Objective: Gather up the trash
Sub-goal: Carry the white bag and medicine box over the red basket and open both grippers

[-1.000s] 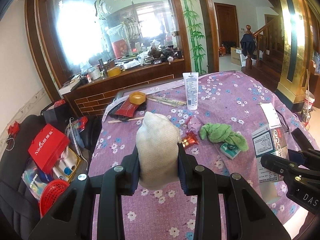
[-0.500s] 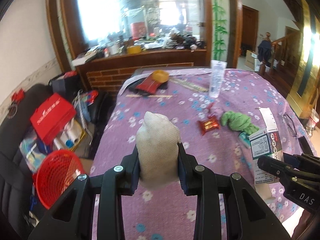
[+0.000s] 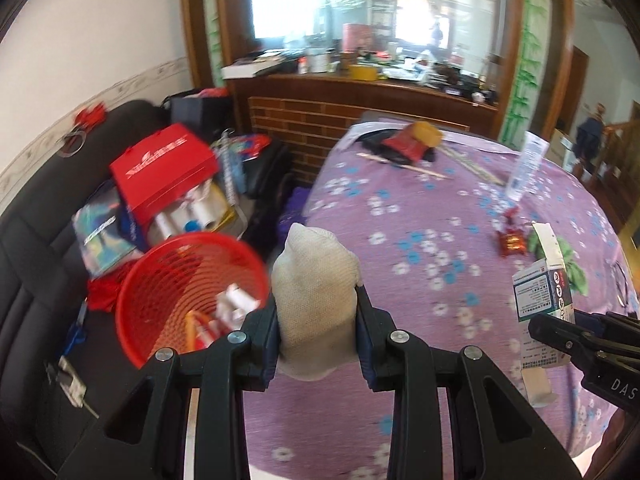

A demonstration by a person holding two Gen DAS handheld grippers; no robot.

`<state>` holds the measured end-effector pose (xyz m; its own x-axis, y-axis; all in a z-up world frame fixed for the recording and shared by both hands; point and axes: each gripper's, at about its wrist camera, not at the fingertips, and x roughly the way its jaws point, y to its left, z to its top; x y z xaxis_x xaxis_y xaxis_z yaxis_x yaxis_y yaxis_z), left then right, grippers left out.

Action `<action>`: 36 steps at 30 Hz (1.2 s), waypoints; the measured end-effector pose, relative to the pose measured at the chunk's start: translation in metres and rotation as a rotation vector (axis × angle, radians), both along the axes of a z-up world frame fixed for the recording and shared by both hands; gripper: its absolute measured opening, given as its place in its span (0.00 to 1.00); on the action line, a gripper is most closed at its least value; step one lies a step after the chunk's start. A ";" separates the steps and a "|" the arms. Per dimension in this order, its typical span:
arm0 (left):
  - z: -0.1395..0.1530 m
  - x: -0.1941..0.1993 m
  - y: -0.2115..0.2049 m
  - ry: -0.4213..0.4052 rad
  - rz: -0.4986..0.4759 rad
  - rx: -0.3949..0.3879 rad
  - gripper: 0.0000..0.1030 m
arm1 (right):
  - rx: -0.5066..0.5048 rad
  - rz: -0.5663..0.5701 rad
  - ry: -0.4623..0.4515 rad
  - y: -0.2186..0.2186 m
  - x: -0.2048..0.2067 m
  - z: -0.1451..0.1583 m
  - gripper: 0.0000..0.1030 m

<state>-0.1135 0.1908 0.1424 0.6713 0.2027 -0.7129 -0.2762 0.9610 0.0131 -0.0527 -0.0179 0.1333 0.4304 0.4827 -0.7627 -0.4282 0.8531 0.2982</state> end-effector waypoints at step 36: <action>-0.039 -0.012 0.156 0.102 0.197 -0.040 0.31 | -0.021 0.286 0.070 0.207 0.024 -0.028 0.37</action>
